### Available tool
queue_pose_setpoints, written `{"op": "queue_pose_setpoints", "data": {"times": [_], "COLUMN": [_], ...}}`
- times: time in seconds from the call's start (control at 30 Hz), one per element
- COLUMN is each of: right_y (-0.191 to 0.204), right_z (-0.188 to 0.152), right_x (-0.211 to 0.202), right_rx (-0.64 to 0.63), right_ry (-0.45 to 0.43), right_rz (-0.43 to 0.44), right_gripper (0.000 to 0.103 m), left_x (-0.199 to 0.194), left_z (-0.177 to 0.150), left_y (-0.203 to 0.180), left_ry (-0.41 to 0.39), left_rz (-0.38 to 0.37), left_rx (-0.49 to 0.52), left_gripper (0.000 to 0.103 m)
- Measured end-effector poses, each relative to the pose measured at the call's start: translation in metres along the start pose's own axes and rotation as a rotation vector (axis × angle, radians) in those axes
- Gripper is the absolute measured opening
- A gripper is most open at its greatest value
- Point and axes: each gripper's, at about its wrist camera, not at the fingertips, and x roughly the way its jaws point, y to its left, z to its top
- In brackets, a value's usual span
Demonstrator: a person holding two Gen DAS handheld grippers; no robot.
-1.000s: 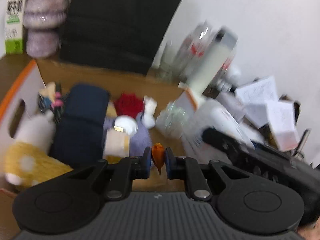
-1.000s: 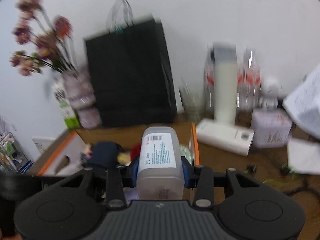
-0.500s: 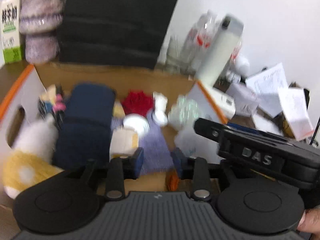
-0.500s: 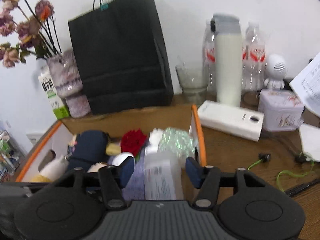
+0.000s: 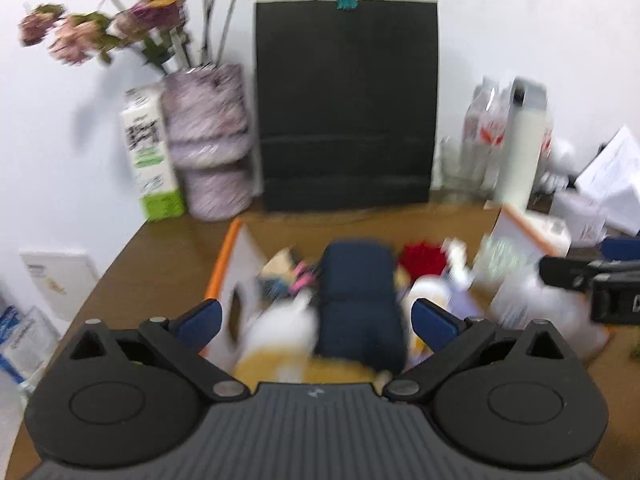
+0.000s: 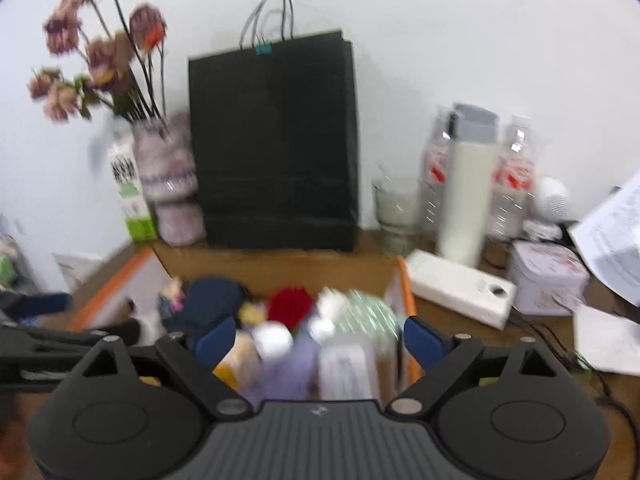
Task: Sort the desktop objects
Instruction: 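Carry bottle and carrot into the cardboard box and open both tools, then withdraw both tools from the box back over the table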
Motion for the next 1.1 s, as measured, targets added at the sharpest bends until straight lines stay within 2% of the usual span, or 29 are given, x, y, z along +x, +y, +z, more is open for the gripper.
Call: {"op": "queue_pose_setpoints", "data": {"times": [0.17, 0.27, 0.47, 0.8, 0.97, 1.1], "right_y": [0.005, 0.011, 0.029, 0.065, 0.065, 0.060], "right_z": [-0.043, -0.069, -0.119, -0.189, -0.200, -0.204], "right_x": [-0.028, -0.047, -0.081, -0.129, -0.139, -0.142], "right_rx": [0.001, -0.004, -0.005, -0.023, -0.029, -0.009], "right_ry": [-0.009, -0.011, 0.003, 0.076, 0.109, 0.118], "right_rz": [0.027, 0.001, -0.002, 0.052, 0.036, 0.025], "right_gripper": [0.091, 0.091, 0.092, 0.093, 0.093, 0.094], "left_x": [-0.032, -0.055, -0.096, -0.133, -0.132, -0.128], "left_z": [-0.052, -0.084, -0.130, -0.177, -0.186, -0.186], "left_y": [0.016, 0.022, 0.031, 0.024, 0.023, 0.020], "left_ry": [0.016, -0.001, 0.002, 0.033, 0.081, 0.095], "left_rz": [-0.019, 0.010, -0.016, -0.055, -0.074, -0.065], "left_rx": [-0.055, -0.087, -0.090, -0.057, -0.114, -0.110], "left_gripper": [0.103, 0.103, 0.103, 0.103, 0.103, 0.103]}}
